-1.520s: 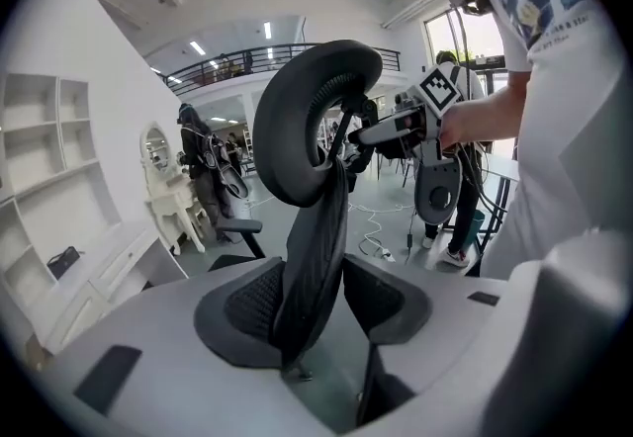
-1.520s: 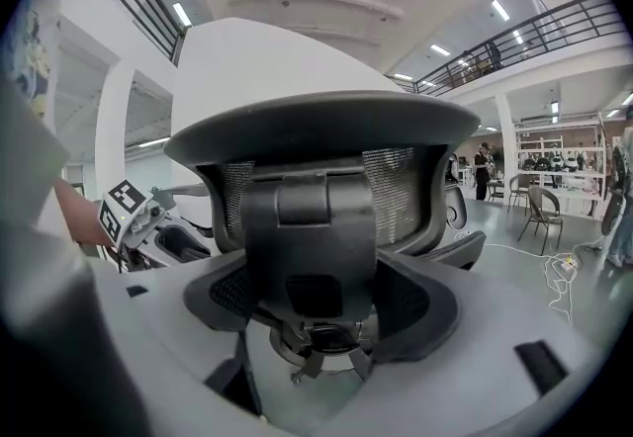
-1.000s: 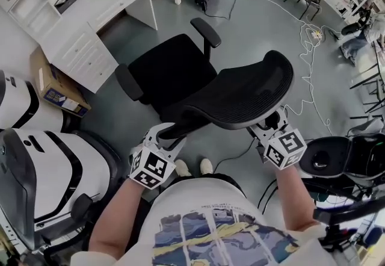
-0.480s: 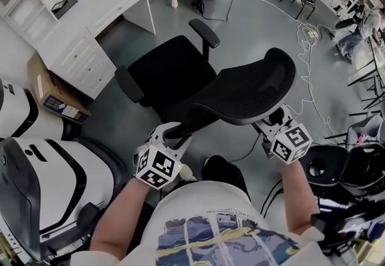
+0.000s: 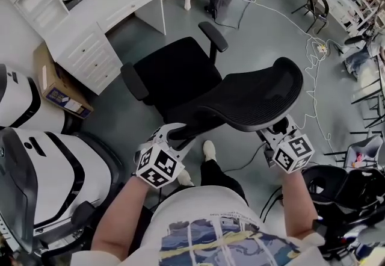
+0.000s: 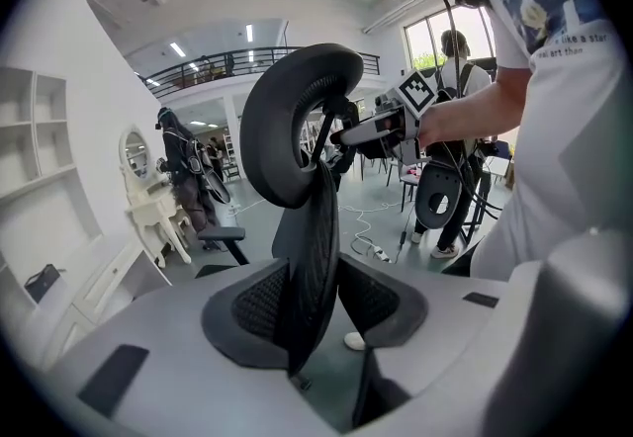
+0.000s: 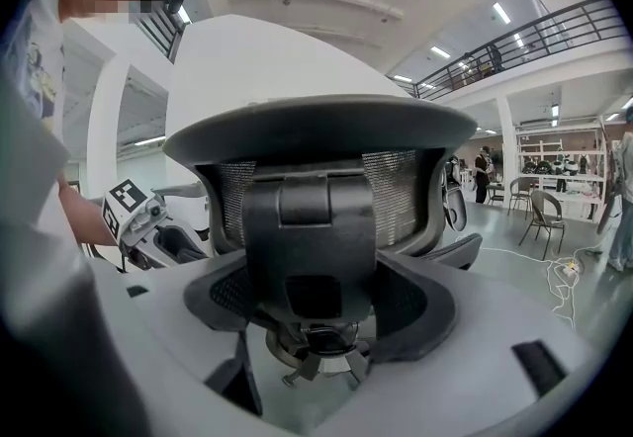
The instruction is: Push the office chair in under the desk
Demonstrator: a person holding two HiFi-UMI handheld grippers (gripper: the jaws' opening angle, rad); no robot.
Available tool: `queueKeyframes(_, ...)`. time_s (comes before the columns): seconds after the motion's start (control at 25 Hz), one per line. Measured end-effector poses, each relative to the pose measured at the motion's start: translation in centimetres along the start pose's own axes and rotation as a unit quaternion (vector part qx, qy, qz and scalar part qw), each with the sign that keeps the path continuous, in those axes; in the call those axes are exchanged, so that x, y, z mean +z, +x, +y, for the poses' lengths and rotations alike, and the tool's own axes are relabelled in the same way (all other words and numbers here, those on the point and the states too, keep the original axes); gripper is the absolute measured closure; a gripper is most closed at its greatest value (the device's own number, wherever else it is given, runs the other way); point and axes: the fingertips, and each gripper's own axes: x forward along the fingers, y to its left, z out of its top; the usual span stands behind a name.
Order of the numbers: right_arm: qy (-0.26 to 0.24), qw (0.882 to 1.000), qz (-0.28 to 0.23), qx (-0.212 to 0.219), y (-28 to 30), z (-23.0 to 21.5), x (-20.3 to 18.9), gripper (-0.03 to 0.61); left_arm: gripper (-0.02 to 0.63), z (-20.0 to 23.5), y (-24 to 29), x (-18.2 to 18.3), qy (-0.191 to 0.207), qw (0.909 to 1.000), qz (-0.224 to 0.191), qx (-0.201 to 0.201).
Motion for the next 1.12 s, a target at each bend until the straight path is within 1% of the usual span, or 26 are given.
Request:
queueKeyframes(0.36,0.002,1.0,-0.003,0.008,2.3,-1.5,1.0,0.249,0.454,1.9,1.2,0.4,-0.007,0.9999,0.005,-0.009)
queueKeyframes(0.56,-0.007,1.0,-0.01,0.02,3.4,-2.5,1.7,0.249,0.454,2.8,2.0,0.9,-0.019,0.9997,0.011,-0.011)
queueKeyframes(0.76,-0.014,0.999,-0.008,0.031,5.0,-3.2,2.5,0.249,0.453,4.3,2.5,1.0,-0.026,0.9995,0.016,-0.003)
queueKeyframes(1.12,-0.021,0.998,-0.008,0.052,8.1,-6.1,4.0,0.249,0.457,6.9,4.7,2.3,-0.037,0.999,0.023,0.011)
